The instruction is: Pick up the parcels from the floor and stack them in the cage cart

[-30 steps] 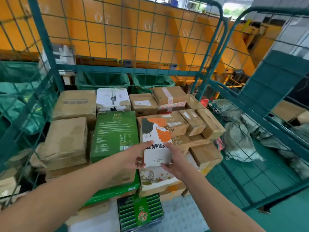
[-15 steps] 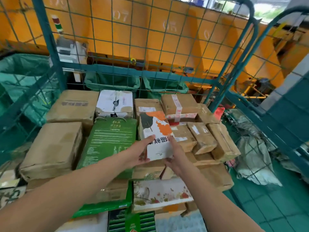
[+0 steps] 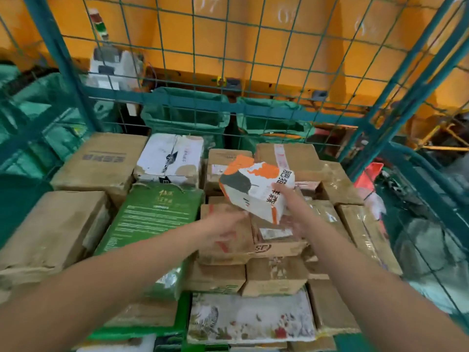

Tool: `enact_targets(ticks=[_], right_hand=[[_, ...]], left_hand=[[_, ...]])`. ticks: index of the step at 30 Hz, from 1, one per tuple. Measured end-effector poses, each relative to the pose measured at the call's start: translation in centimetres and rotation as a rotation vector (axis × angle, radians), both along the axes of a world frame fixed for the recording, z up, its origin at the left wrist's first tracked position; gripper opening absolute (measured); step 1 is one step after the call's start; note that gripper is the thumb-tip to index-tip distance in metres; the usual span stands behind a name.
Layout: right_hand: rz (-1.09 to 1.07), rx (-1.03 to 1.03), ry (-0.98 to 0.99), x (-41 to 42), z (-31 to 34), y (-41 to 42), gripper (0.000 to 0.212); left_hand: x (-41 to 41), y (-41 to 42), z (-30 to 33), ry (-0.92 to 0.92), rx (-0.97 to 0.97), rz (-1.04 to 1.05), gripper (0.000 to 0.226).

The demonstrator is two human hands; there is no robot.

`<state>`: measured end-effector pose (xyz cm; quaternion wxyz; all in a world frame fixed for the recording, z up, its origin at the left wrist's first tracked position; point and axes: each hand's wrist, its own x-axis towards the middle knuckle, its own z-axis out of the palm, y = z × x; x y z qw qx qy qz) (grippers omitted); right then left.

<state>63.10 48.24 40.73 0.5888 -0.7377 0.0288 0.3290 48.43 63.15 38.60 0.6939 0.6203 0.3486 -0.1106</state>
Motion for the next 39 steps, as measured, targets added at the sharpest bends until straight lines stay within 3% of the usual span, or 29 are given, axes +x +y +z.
enact_targets(ticks=[5, 10, 11, 14, 15, 20, 27, 33, 39], right_hand=[[0.098, -0.058, -0.051, 5.3, -1.2, 3.5, 0.049], [0.209, -0.107, -0.037, 9.4, -4.4, 7.9, 0.111], [0.238, -0.105, -0.022, 9.4, -4.5, 8.6, 0.109], [0.310, -0.096, 0.001, 8.6, -4.7, 10.1, 0.055], [0.325, -0.121, -0.007, 8.6, -5.2, 10.3, 0.051], [0.337, -0.193, -0.039, 8.6, -7.0, 11.4, 0.056], [0.397, -0.278, -0.071, 10.0, -8.7, 11.8, 0.085], [0.442, -0.173, -0.150, 9.0, -8.8, 10.8, 0.070], [0.457, -0.084, -0.222, 9.1, -10.9, 9.6, 0.084]], left_hand=[[0.1, 5.2, -2.6, 0.067, 0.130, 0.141, 0.044], [0.3, 8.1, -3.6, 0.114, 0.186, 0.225, 0.055], [0.5, 8.4, -3.8, 0.115, 0.210, 0.241, 0.056], [1.0, 8.9, -4.1, 0.110, 0.242, 0.254, 0.061], [1.1, 9.0, -4.1, 0.104, 0.239, 0.244, 0.064], [2.2, 9.2, -4.1, 0.084, 0.240, 0.200, 0.075], [3.1, 8.7, -4.3, 0.040, 0.272, 0.246, 0.061], [2.7, 8.0, -5.0, 0.009, 0.383, 0.257, 0.064], [2.6, 6.6, -5.2, -0.005, 0.494, 0.267, 0.058]])
